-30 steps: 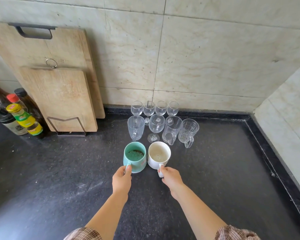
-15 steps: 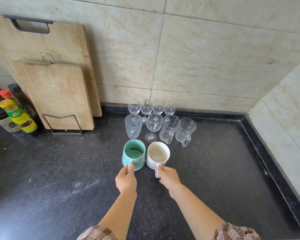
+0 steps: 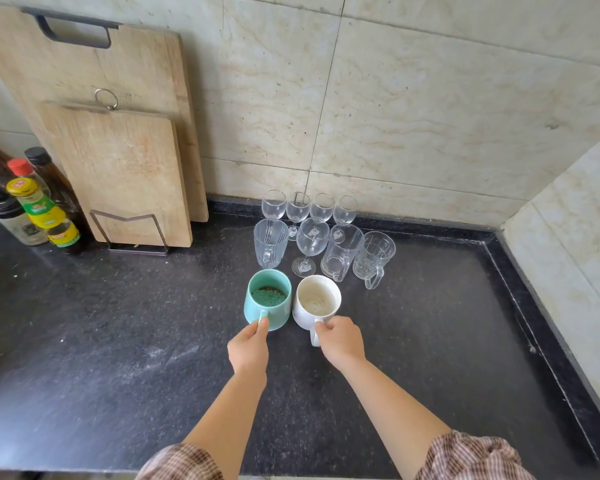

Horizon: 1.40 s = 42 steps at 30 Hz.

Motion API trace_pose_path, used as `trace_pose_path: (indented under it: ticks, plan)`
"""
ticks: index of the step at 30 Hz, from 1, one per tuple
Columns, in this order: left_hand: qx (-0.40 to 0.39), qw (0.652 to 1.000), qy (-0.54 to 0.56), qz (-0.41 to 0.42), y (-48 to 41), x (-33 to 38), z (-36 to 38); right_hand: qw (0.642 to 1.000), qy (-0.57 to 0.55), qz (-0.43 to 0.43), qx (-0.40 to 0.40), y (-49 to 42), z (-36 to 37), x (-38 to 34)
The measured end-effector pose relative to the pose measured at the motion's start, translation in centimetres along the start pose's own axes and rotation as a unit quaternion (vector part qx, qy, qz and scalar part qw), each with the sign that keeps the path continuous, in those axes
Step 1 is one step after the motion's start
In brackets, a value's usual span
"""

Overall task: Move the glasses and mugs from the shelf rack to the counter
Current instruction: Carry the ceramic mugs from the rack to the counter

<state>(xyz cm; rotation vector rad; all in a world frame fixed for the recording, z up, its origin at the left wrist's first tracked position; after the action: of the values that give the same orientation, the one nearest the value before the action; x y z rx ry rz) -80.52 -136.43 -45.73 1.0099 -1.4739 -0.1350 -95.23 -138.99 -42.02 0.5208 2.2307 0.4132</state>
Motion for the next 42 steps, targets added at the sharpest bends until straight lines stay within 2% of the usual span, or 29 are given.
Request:
trace_pose_path:
  ticks: [2, 4, 10, 14, 20, 24, 32, 39, 42]
  plan:
    - [-0.006, 0.996, -0.088, 0.031, -0.3, 0.6, -1.9, 0.998, 0.023, -0.032, 0.046, 0.6, -0.2, -0.9]
    - [-0.001, 0.985, -0.16, 0.058, -0.4, 1.3, -4.5, 0.996, 0.034, -0.071, 0.05, 1.4, 0.0, -2.3]
    - [0.057, 0.947, -0.277, 0.153, 2.2, 2.0, -15.1, 0.973, 0.064, -0.207, -0.082, 6.8, 5.4, -6.9]
    - [0.117, 0.915, -0.344, 0.178, 5.7, 0.1, -23.6, 0.934, 0.105, -0.304, -0.157, 13.3, 10.9, -9.1]
    - [0.223, 0.868, -0.41, 0.167, 13.0, -6.1, -38.6, 0.837, 0.221, -0.451, -0.217, 27.1, 17.9, -12.5]
    - [0.305, 0.845, -0.417, 0.142, 20.3, -11.2, -49.1, 0.779, 0.255, -0.521, -0.237, 38.9, 22.6, -13.6]
    - [0.429, 0.818, -0.383, 0.025, 34.8, -21.6, -66.6, 0.659, 0.254, -0.643, -0.298, 62.7, 30.6, -12.8]
    - [0.526, 0.765, -0.365, -0.074, 45.5, -27.5, -79.6, 0.546, 0.249, -0.726, -0.335, 80.2, 36.1, -14.4]
    - [0.558, 0.751, -0.34, -0.096, 49.0, -30.0, -85.3, 0.515, 0.233, -0.749, -0.346, 87.0, 39.2, -15.2]
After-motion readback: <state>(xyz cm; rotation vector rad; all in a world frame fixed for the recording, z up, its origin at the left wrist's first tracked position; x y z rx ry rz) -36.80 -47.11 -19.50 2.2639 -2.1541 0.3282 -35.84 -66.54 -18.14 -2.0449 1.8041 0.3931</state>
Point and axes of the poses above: each hand's wrist, its own y-axis away from the middle knuckle, its own z-axis out of the palm, x = y × z, the point moved 1 cm from there along -y, towards the middle knuckle, and after that the axes turned 11 degrees about -y, right-handed, at the moved point
